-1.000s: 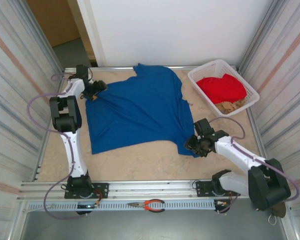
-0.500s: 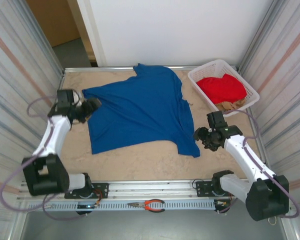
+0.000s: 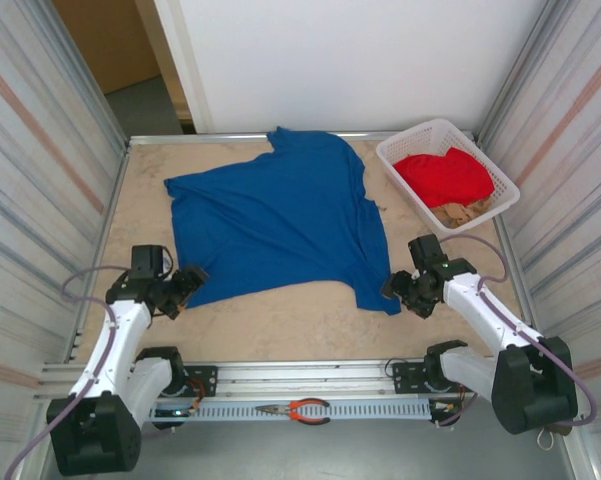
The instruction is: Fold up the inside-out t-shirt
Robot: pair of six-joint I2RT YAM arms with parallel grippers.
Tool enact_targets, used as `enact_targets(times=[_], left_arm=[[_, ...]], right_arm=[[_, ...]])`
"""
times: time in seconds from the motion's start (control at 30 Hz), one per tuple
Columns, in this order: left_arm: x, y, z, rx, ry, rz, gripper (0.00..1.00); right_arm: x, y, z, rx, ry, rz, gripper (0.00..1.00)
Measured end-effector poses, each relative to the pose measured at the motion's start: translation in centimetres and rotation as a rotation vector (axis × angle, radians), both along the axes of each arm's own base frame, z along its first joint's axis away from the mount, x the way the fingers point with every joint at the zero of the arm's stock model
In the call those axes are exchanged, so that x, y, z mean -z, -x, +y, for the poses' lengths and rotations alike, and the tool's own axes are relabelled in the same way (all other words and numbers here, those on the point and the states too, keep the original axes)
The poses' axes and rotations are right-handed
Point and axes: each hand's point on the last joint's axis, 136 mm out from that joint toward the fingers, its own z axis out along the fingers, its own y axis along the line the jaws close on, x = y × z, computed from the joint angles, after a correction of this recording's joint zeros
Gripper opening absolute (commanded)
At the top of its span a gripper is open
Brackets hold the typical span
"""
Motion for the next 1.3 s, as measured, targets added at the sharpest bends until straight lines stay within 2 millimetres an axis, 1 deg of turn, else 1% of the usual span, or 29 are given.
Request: enact_targets(times=[0.27,0.53,0.7,0.77,0.83,0.87,0.9,0.97,1.0,1.07,1.13,1.2,1.23,1.3], left_arm=[[2.5,0.6,0.7,-0.018,-0.05,0.109,0.77],[4.1,-0.2,1.4,-0.038,-0.087,0.149,0.66],[4.6,-0.7,1.8,-0.051,-0.105,0.151,0.59],[4.6,-1.1,1.9,-0.056,-0.111,0.143,0.52],[4.8,-1.4,2.0,-0.058,-0.117,0.137,0.42],[4.9,-1.6,2.1,-0.058,-0.12,0.134,0.35],[4.9,-1.8,2.1,-0.061,-0.122,0.131,0.25],[5.1,-2.3,2.2,-0.063,-0.121,0.122,0.01],[5.2,-2.4,2.2,-0.062,-0.115,0.121,0.0],[5.0,-2.9,2.2,-0.059,-0.111,0.102,0.0],[4.9,-2.9,2.3,-0.057,-0.11,0.1,0.0],[4.5,-2.8,2.4,-0.055,-0.112,0.091,0.0],[3.9,-2.8,2.4,-0.056,-0.11,0.075,0.0],[2.5,-2.9,2.5,-0.061,-0.109,0.026,0.0]], right_arm=[[0.3,-0.4,0.6,-0.023,-0.005,-0.017,0.68],[1.0,-0.2,0.6,-0.025,-0.003,-0.009,0.66],[1.6,0.2,0.5,-0.024,0.0,0.004,0.61],[1.7,0.3,0.4,-0.023,0.001,0.007,0.56],[1.8,0.4,0.4,-0.024,0.0,0.007,0.45],[1.8,0.4,0.4,-0.023,0.0,0.008,0.37],[1.8,0.4,0.5,-0.026,-0.002,0.008,0.28],[1.7,0.3,0.5,-0.023,-0.006,0.004,0.06],[1.7,0.3,0.5,-0.024,-0.008,0.001,0.0],[1.4,0.1,0.3,-0.006,-0.018,-0.007,0.0],[0.8,-0.2,-0.2,0.016,-0.022,-0.022,0.0],[-0.5,-0.7,-0.9,0.04,-0.026,-0.053,0.0],[-1.4,-1.2,-1.2,0.055,-0.029,-0.08,0.0],[-3.9,-2.1,-1.9,0.081,-0.035,-0.156,0.0]])
